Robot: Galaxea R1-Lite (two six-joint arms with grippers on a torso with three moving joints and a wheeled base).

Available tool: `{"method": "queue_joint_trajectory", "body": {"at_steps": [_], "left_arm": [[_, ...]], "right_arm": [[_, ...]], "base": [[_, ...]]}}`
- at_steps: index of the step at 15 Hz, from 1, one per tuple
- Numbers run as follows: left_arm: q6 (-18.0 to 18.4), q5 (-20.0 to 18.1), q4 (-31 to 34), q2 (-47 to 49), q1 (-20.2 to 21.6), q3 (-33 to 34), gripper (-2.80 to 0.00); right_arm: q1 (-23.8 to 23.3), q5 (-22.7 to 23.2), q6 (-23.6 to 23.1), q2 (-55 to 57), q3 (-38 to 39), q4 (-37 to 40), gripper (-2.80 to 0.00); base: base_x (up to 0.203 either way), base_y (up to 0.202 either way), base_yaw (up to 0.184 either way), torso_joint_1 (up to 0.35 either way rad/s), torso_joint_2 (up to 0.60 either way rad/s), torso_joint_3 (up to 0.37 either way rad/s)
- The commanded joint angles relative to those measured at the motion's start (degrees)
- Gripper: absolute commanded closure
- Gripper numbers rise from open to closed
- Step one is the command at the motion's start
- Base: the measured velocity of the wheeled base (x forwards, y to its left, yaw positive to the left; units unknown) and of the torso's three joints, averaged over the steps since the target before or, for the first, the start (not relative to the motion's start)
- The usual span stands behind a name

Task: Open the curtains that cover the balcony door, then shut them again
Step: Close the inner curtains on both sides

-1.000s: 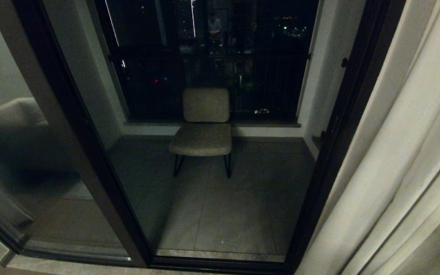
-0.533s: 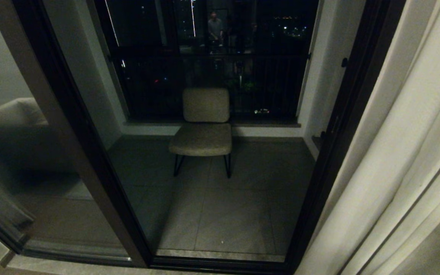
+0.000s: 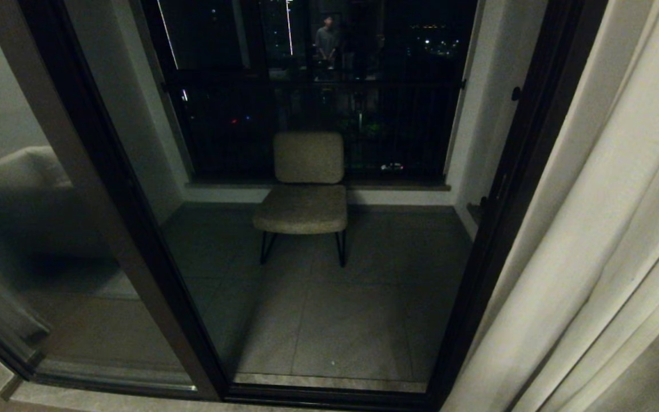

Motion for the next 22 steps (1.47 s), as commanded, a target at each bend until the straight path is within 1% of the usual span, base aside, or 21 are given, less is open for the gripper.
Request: {"method": "queue_joint_trajectory", "body": {"at_steps": [1,3,5,8,9,11,13,14,16,17,20,22], "left_arm": [[0.00,0.00,-0.04,-0.02,0.01,0.00,0.00],[0.00,0.00,-0.04,-0.02,0.01,0.00,0.00],[0.00,0.00,-0.04,-0.02,0.01,0.00,0.00],[0.00,0.00,-0.04,-0.02,0.01,0.00,0.00],[0.00,0.00,-0.04,-0.02,0.01,0.00,0.00],[0.00,0.00,-0.04,-0.02,0.01,0.00,0.00],[0.00,0.00,-0.04,-0.02,0.01,0.00,0.00],[0.00,0.00,-0.04,-0.02,0.01,0.00,0.00],[0.00,0.00,-0.04,-0.02,0.01,0.00,0.00],[0.00,-0.08,-0.04,-0.02,0.01,0.00,0.00],[0.00,-0.07,-0.04,0.06,0.01,0.00,0.00],[0.00,0.00,-0.04,-0.02,0.01,0.00,0.00]], "right_arm": [[-0.02,-0.03,-0.50,1.91,0.01,-0.14,0.00],[-0.22,-0.06,-0.58,6.56,0.01,-0.65,0.00],[-0.39,-0.01,0.22,12.99,-0.16,-3.84,0.00],[-0.30,-0.04,1.47,23.68,-0.90,-15.11,0.00],[-0.31,-0.25,2.30,26.87,-2.48,-18.81,0.00],[-0.58,-0.48,3.47,32.42,-9.38,-21.76,0.00],[-1.51,-0.54,3.99,36.87,-16.64,-22.27,0.00],[-2.92,-0.52,4.15,39.47,-20.13,-22.23,0.00],[-7.29,-0.31,4.28,43.14,-24.56,-22.07,0.00],[-9.19,-0.14,4.30,44.92,-26.30,-21.90,-2.80],[-15.06,0.88,4.10,49.45,-30.60,-21.26,-2.80],[-20.99,3.14,3.97,53.32,-33.44,-21.85,-2.80]], "base": [[0.000,0.000,0.000,0.000,0.00,0.000],[0.000,0.000,0.000,0.000,0.00,0.000],[0.000,0.000,0.000,0.000,0.00,0.000],[0.000,0.000,0.000,0.000,0.00,0.000],[0.000,0.000,0.000,0.000,0.00,0.000],[0.000,0.000,0.000,0.000,0.00,0.000],[0.000,0.000,0.000,0.000,0.00,0.000],[0.000,0.000,0.000,0.000,0.00,0.000],[0.000,0.000,0.000,0.000,0.00,0.000],[0.000,0.000,0.000,0.000,0.00,0.000],[0.000,0.000,0.000,0.000,0.00,0.000],[0.000,0.000,0.000,0.000,0.00,0.000]]}}
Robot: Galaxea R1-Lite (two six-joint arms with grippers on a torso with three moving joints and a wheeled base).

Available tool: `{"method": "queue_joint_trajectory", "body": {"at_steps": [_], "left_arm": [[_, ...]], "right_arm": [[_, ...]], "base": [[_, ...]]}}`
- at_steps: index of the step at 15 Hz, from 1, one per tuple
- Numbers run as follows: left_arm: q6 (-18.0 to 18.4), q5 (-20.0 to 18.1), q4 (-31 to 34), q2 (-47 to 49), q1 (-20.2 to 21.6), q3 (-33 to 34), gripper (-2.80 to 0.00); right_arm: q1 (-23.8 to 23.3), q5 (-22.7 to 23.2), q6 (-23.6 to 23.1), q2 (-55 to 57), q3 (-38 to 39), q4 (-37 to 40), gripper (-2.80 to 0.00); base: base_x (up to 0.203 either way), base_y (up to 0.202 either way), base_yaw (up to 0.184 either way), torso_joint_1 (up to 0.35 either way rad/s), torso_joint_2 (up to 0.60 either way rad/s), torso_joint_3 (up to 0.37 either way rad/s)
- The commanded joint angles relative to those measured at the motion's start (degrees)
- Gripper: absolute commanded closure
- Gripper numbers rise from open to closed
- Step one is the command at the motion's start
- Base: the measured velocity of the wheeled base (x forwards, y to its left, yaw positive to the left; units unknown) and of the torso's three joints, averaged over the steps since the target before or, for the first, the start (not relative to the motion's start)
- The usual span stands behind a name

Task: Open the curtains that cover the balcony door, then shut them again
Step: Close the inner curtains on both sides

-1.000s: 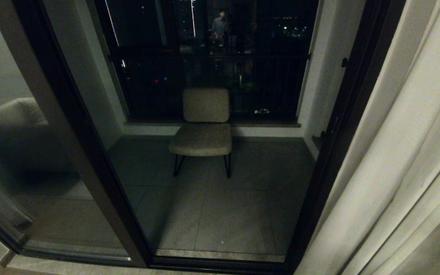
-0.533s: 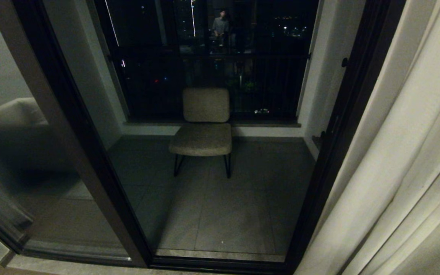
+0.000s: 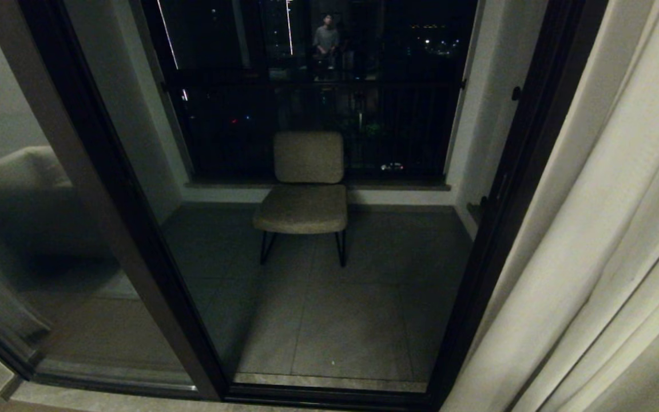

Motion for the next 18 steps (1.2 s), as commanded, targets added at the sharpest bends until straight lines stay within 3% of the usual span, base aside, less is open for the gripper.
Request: {"method": "queue_joint_trajectory", "body": {"at_steps": [1,3,7,18], "left_arm": [[0.00,0.02,-0.02,-0.02,0.01,0.00,0.00],[0.00,0.02,-0.02,-0.02,0.01,0.00,0.00],[0.00,0.02,-0.02,-0.02,0.01,0.00,0.00],[0.00,0.02,-0.02,-0.02,0.01,0.00,0.00]], "right_arm": [[-7.87,2.74,-0.16,6.54,-3.05,-0.63,-2.80],[-12.29,6.77,-0.18,10.42,-4.95,-2.04,-2.80],[-12.54,16.55,1.29,16.02,-9.66,-12.26,-2.80],[-12.53,16.90,2.19,35.67,-34.43,-15.36,-2.80]], "base": [[0.000,0.000,0.000,0.000,0.00,0.000],[0.000,0.000,0.000,0.000,0.00,0.000],[0.000,0.000,0.000,0.000,0.00,0.000],[0.000,0.000,0.000,0.000,0.00,0.000]]}}
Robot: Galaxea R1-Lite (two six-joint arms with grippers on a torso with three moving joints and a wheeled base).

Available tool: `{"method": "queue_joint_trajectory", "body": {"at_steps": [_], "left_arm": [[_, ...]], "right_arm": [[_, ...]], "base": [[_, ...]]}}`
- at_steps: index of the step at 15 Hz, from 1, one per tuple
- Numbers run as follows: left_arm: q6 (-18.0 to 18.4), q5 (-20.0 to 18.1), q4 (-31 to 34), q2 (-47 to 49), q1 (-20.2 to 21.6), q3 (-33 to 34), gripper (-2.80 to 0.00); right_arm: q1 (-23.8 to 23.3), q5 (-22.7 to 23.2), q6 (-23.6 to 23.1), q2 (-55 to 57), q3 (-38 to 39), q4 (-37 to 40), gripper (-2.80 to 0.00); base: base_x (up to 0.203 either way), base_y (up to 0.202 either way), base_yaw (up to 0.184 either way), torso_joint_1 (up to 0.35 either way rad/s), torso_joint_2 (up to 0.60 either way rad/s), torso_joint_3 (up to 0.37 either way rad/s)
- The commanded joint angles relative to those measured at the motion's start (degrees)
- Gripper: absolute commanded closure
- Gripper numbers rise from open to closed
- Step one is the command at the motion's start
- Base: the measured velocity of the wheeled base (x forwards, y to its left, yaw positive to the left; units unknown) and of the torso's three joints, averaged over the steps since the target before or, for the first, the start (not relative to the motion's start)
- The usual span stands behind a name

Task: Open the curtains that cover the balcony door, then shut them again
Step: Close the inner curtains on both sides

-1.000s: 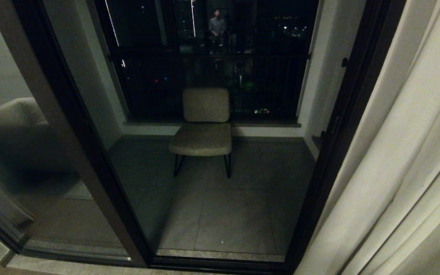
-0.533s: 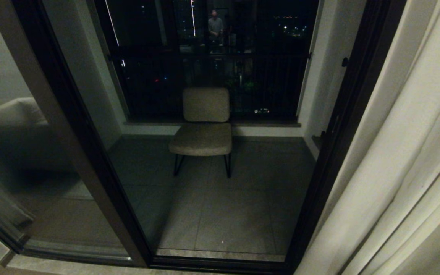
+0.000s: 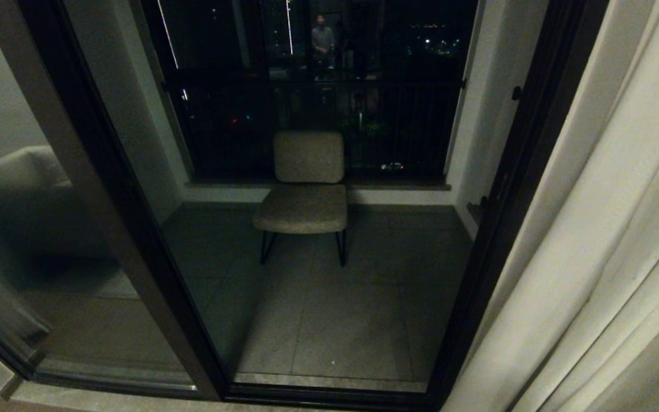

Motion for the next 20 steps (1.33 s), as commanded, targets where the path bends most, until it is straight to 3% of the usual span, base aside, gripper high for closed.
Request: {"method": "queue_joint_trajectory", "body": {"at_steps": [1,6,7,14,20], "left_arm": [[0.02,0.00,-0.02,-0.02,0.01,0.00,0.00],[0.02,0.00,-0.02,-0.02,0.01,0.00,0.00],[0.02,0.00,-0.02,-0.02,0.01,0.00,0.00],[0.02,-0.04,-0.02,-0.02,0.01,0.00,0.00],[0.02,0.00,-0.02,-0.02,0.01,0.00,0.00]], "right_arm": [[0.00,0.01,0.17,6.98,-5.09,-0.11,-2.80],[0.09,0.06,2.85,12.41,-10.05,-0.30,-2.80],[0.09,0.06,2.79,12.46,-9.88,-0.39,0.00],[1.63,0.32,6.01,9.55,-7.60,-0.22,0.00],[10.73,0.15,8.54,5.35,-2.32,-0.17,0.00]], "base": [[0.000,0.000,0.000,0.000,0.00,0.000],[0.000,0.000,0.000,0.000,0.00,0.000],[0.000,0.000,0.000,0.000,0.00,0.000],[0.000,0.000,0.000,0.000,0.00,0.000],[0.000,0.000,0.000,0.000,0.00,0.000]]}}
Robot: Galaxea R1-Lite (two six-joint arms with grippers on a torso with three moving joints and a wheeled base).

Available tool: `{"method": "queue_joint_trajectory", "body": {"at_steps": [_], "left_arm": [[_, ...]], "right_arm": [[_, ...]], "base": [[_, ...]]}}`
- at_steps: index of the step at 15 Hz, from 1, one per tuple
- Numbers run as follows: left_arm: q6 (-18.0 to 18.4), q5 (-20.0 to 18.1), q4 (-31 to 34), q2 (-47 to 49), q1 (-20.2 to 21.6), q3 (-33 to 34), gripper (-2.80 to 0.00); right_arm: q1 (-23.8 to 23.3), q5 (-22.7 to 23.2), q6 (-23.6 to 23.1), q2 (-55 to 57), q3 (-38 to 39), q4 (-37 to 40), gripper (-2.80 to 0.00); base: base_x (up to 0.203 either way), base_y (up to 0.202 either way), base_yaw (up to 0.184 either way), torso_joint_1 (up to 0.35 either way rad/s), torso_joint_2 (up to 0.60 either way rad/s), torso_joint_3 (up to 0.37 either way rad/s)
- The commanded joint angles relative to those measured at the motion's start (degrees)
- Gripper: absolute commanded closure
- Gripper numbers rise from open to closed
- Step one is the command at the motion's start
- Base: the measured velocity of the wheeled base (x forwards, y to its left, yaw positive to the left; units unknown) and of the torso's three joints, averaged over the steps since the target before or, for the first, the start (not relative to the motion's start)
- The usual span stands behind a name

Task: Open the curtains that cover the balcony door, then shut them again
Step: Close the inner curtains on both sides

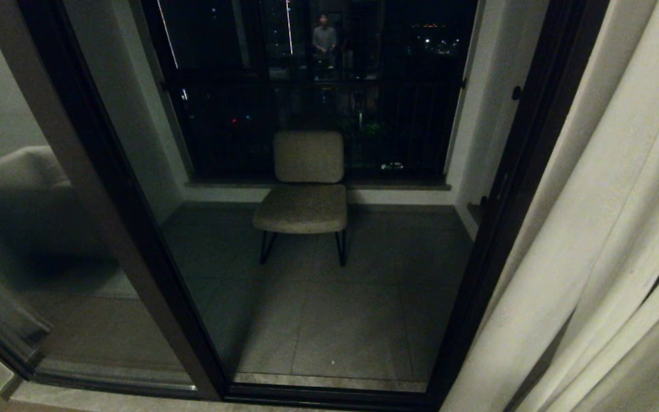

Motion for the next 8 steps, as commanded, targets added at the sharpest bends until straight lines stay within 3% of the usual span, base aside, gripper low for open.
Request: {"method": "queue_joint_trajectory", "body": {"at_steps": [1,5,8], "left_arm": [[0.02,-0.07,-0.02,-0.02,0.01,0.00,0.00],[0.02,0.02,-0.02,-0.02,0.01,0.00,0.00],[0.02,0.02,-0.02,-0.02,0.01,0.00,0.00]], "right_arm": [[4.71,0.01,0.04,-1.76,1.17,-0.30,0.00],[10.86,-0.06,0.02,-1.74,1.41,-1.91,0.00],[11.95,-0.21,-0.06,-1.18,1.61,-3.54,0.00]], "base": [[0.000,0.000,0.000,0.000,0.00,0.000],[0.000,0.000,0.000,0.000,0.00,0.000],[0.000,0.000,0.000,0.000,0.00,0.000]]}}
